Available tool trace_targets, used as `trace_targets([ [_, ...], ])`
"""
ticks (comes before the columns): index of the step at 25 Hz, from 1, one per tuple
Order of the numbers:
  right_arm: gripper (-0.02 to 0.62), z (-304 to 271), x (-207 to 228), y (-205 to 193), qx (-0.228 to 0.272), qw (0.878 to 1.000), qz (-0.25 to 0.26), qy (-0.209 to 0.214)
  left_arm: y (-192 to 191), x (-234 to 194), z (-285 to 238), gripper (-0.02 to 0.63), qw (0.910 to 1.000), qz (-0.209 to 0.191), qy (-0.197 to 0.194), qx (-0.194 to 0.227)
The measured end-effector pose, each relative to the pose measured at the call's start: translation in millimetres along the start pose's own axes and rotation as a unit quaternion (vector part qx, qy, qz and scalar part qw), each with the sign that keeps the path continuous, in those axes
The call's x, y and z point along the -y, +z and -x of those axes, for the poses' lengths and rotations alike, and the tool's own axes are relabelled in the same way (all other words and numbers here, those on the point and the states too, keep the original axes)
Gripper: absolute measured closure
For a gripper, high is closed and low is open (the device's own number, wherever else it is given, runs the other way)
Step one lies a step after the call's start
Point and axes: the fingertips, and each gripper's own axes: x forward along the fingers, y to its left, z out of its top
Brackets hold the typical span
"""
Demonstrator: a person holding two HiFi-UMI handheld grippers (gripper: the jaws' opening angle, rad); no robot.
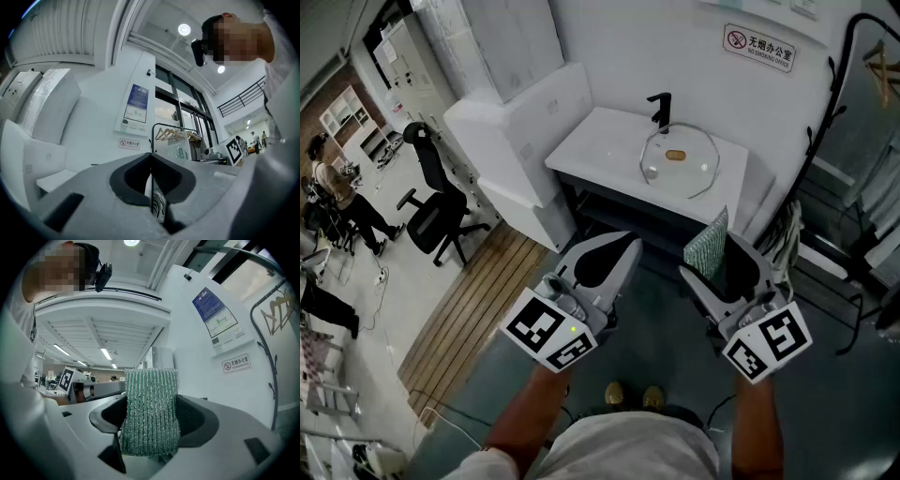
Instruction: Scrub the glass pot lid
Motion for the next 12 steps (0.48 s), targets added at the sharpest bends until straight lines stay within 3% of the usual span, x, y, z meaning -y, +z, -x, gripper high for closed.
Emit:
trace_targets([
  [12, 0.267, -20, -4, -1, 0.006, 1.0, -0.008, -0.004, 0, -23, 8, 0.591, 1.0, 0.005, 0.002, 0.004],
])
